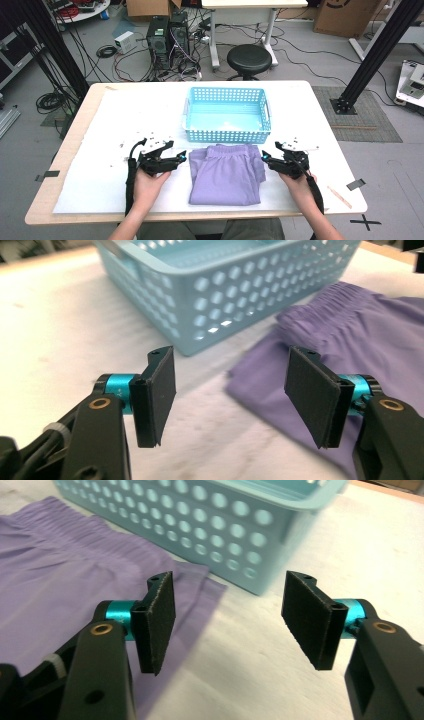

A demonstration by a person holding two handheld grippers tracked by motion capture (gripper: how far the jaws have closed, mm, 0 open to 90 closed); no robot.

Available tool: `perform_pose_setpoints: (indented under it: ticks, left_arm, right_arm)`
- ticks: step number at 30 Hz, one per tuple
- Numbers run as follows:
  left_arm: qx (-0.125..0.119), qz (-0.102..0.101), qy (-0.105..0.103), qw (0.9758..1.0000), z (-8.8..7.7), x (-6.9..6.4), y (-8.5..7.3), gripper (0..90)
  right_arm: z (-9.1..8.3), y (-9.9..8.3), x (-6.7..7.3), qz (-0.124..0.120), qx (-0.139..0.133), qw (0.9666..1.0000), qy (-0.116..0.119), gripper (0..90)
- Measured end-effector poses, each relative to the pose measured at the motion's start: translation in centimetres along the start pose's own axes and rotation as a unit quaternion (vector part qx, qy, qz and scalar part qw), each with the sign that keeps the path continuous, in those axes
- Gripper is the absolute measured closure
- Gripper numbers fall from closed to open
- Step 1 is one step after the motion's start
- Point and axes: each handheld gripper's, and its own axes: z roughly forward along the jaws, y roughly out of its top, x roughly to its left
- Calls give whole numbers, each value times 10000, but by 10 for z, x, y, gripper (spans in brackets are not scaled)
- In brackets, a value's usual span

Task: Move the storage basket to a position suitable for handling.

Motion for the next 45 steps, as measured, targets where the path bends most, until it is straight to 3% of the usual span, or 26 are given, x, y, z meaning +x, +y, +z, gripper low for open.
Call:
perform_pose_setpoints:
  ticks: [4,10,13,15,17,22,27,31,36,42,45]
  left_arm:
    - [-80,144,146,9998,-8,8,-2,368]
    - [-97,-8,217,9997,-13,18,-5,367]
    - [-95,-104,58,9999,-4,22,-3,367]
    - [-23,-121,103,9999,7,22,0,367]
    - [58,-219,44,9997,18,25,5,367]
    - [9,-342,-72,9994,36,25,8,367]
    - [147,-355,-111,9992,35,25,7,366]
    - [72,-352,-159,9992,30,23,7,364]
    - [54,-297,-167,9994,25,21,6,364]
    - [-47,-74,-51,9999,12,17,7,358]
    - [-106,41,44,9999,5,16,7,357]
  right_arm:
    - [-4,-3,-8,52,-136,9999,-18,376]
    - [-3,-4,-13,77,-197,9998,-3,359]
    - [4,-1,-16,188,-211,9996,49,399]
    - [13,4,-20,215,-205,9995,107,437]
    - [25,8,-24,360,-6,9992,184,461]
    - [36,13,-31,380,-9,9992,93,530]
    - [41,17,-35,281,-33,9995,170,606]
    - [43,17,-35,110,-70,9998,131,646]
    - [43,17,-34,104,-72,9999,56,624]
    - [30,18,-33,389,-171,9991,55,424]
    - [17,17,-29,296,-288,9991,15,392]
